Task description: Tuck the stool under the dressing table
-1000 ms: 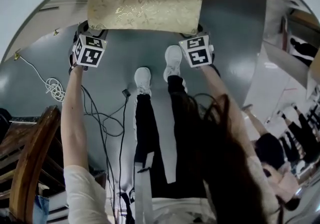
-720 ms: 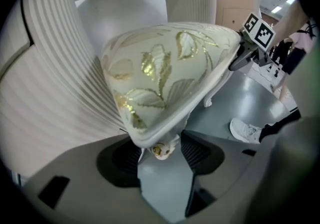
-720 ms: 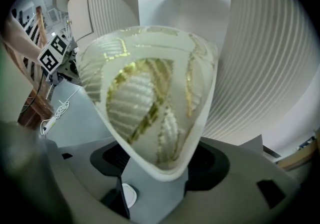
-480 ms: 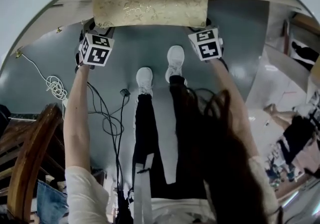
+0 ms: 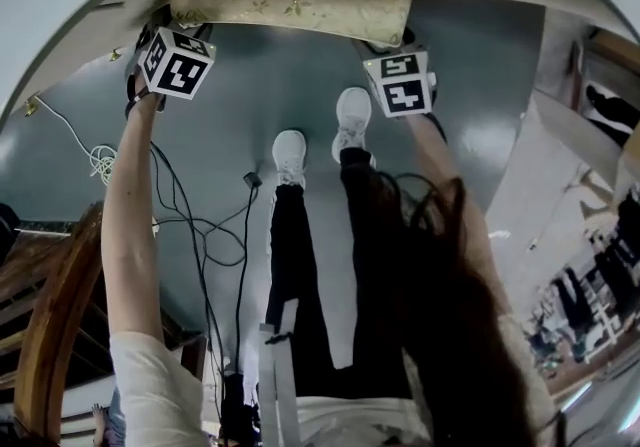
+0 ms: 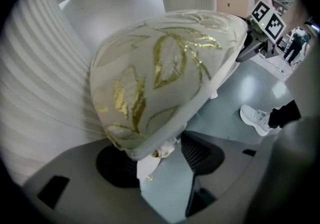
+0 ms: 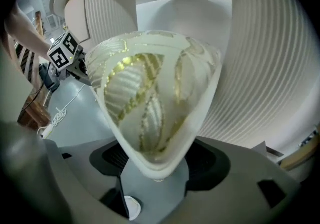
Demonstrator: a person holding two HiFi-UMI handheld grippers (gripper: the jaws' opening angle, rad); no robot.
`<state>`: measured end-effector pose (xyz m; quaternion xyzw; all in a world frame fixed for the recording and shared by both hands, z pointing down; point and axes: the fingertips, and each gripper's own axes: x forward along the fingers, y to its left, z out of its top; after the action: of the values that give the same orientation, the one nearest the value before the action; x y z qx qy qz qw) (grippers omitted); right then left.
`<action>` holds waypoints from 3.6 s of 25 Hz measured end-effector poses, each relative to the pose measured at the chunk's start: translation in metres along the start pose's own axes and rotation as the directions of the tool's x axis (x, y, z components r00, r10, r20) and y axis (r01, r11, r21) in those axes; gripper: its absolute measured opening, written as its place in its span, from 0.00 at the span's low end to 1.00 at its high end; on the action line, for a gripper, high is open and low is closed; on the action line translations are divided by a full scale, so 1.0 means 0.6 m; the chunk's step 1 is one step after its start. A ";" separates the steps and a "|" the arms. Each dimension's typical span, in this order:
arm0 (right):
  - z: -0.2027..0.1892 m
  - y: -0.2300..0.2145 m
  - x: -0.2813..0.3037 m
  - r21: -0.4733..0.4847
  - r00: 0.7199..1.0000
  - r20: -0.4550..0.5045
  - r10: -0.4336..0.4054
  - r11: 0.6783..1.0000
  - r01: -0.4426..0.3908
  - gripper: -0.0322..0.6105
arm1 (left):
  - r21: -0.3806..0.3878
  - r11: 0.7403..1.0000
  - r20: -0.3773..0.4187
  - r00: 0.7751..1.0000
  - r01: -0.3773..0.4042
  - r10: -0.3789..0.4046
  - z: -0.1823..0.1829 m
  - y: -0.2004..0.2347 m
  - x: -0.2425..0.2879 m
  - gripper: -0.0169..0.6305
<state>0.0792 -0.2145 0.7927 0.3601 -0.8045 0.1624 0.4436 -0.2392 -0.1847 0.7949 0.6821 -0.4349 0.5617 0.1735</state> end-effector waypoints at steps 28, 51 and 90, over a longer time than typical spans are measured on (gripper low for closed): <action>0.115 -0.131 0.066 -0.188 1.000 -0.014 -0.010 0.982 0.007 0.55 | -0.187 0.981 0.102 0.992 -0.059 0.079 0.078 0.031 0.034 0.41; 0.120 -0.113 -0.062 0.049 0.994 0.012 -0.106 0.993 0.105 0.55 | -0.377 0.925 0.136 0.984 -0.054 0.113 0.087 -0.002 -0.089 0.41; 0.422 0.158 -1.039 0.163 0.624 0.750 -0.219 0.976 0.147 0.05 | -0.518 0.855 0.761 0.471 0.026 0.446 0.270 -0.087 -1.165 0.03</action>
<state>0.0757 -0.0249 0.1399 0.4934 -0.8675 -0.0161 0.0613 -0.0918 0.0054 0.1168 0.7455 -0.6650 0.0422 0.0164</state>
